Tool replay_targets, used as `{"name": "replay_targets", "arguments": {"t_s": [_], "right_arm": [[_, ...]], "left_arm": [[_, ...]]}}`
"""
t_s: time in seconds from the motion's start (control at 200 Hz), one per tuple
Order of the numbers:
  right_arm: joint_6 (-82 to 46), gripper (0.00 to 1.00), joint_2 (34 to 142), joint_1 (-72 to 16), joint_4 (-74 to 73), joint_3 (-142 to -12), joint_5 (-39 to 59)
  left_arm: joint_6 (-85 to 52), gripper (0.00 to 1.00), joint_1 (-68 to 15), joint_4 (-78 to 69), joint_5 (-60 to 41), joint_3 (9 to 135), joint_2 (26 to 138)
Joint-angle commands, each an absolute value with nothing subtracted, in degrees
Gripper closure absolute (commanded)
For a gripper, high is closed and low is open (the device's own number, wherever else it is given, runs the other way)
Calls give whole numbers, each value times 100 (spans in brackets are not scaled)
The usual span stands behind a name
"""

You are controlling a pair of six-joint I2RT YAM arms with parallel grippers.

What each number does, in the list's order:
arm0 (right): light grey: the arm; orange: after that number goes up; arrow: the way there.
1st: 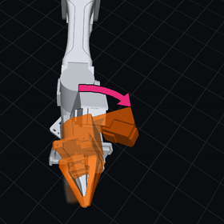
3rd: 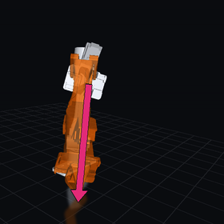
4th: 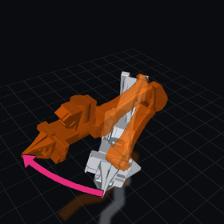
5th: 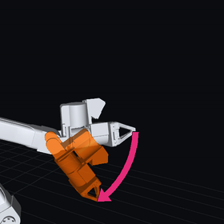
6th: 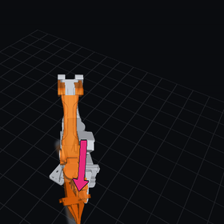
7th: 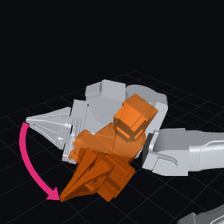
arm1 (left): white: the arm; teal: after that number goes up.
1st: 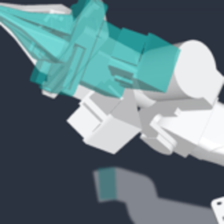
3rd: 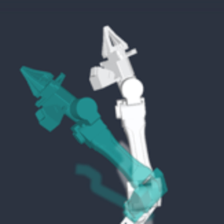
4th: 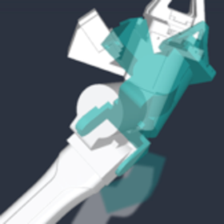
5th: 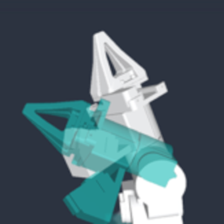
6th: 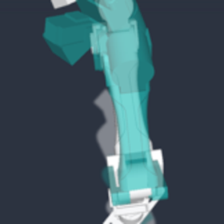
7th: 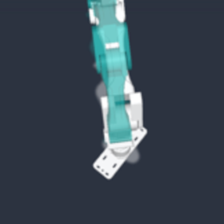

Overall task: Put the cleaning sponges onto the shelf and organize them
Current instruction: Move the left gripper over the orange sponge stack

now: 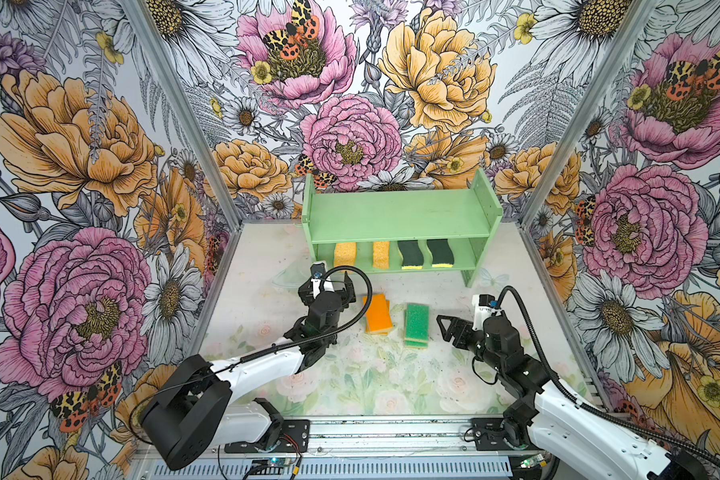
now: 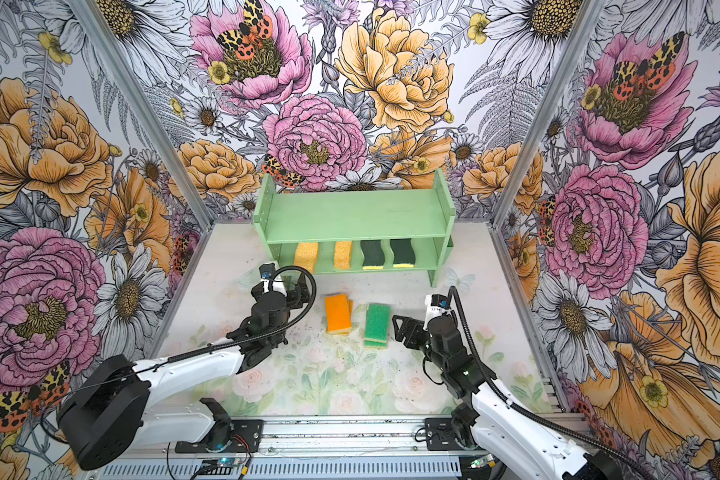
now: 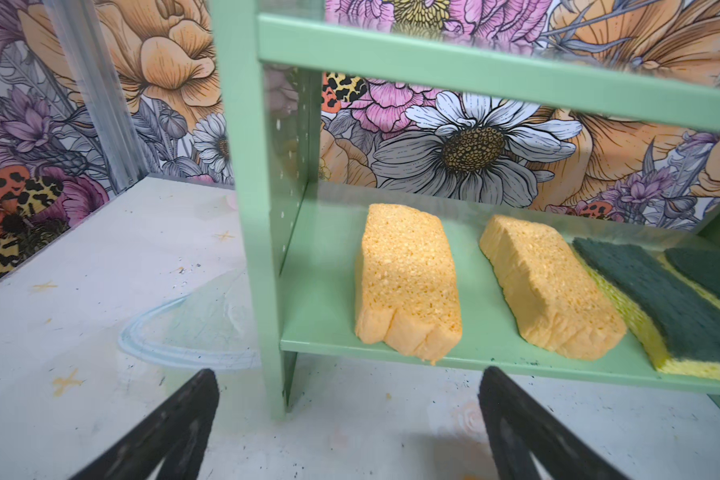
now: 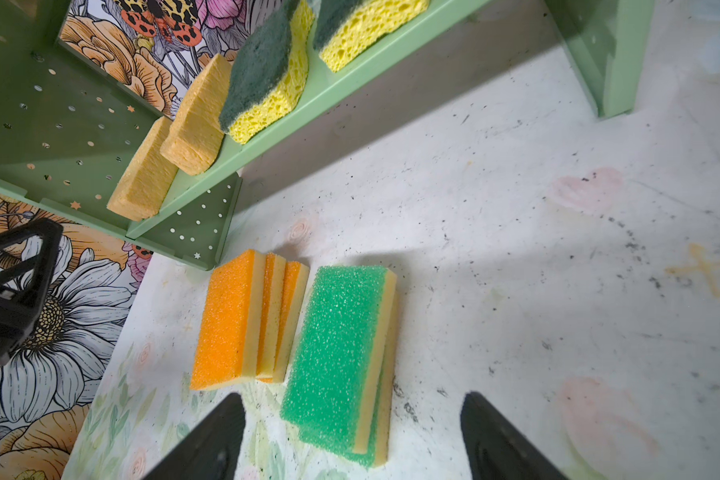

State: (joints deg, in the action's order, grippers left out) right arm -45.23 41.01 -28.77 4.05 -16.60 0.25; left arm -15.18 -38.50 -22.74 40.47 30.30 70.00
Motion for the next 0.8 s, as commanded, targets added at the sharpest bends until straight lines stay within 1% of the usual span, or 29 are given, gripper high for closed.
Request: {"name": "replay_targets", "arguments": {"t_s": [0.0, 0.165, 0.3, 0.435, 0.55, 0.675, 0.795], "right_arm": [[-4560, 16, 4118, -2856, 360, -1805, 30], [-4548, 17, 4225, -2865, 349, -1862, 30], [-4553, 16, 4278, -2865, 323, -1857, 22], [-4553, 16, 4306, -2865, 305, -1868, 4], [-4553, 16, 4306, -2865, 303, -1881, 22], [-4562, 16, 4304, -2865, 309, -1893, 53], [-4573, 16, 4307, -2865, 315, -1906, 53]], "left_arm": [[-1975, 1, -3408, -926, 3456, 3084, 6458], [-1983, 1, -2967, -169, 2887, 3107, 5643], [-1979, 1, -2839, 61, 2552, 3068, 5392], [-2041, 1, -2829, -96, 2005, 2957, 5552], [-2024, 1, -2813, -591, 1249, 2798, 5852], [-2001, 1, -2778, -1135, 133, 2684, 6174], [-2012, 1, -2761, -1310, -431, 2659, 6378]]}}
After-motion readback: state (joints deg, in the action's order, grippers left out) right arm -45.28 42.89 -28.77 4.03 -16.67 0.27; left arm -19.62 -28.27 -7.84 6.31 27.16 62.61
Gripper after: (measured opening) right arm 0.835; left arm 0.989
